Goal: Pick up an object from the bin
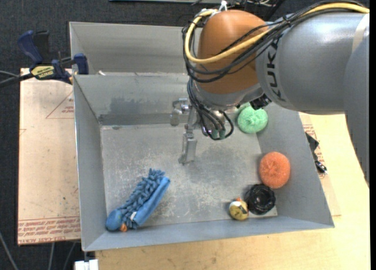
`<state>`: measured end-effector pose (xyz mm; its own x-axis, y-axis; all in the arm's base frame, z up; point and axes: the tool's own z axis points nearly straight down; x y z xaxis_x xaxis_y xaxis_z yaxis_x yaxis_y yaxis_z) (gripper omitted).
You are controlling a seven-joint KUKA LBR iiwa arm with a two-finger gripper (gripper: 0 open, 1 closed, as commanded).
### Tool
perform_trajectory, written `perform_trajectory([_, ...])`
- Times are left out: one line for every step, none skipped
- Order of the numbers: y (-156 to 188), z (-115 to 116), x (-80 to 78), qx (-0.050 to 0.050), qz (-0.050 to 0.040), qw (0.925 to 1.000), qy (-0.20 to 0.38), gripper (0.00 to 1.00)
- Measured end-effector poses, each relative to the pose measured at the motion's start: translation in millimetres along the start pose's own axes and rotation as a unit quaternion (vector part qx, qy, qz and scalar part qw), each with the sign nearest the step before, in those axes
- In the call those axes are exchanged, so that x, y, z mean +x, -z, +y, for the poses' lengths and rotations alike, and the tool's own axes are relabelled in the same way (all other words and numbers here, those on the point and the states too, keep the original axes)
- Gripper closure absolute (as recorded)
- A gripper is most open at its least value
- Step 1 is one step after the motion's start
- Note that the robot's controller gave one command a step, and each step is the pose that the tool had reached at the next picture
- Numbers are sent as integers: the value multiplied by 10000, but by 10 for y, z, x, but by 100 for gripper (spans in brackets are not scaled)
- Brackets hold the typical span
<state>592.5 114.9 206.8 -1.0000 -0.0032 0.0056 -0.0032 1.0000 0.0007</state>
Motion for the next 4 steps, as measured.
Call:
perform_trajectory([49,-6,-10,-4,-33,10000,-11,0])
perform_trajectory([-349,75,142,-5,-57,9996,269,0])
perform_trajectory([-868,292,167,-6,-56,9987,501,0])
perform_trajectory([-1203,491,109,1,-31,9903,1392,0])
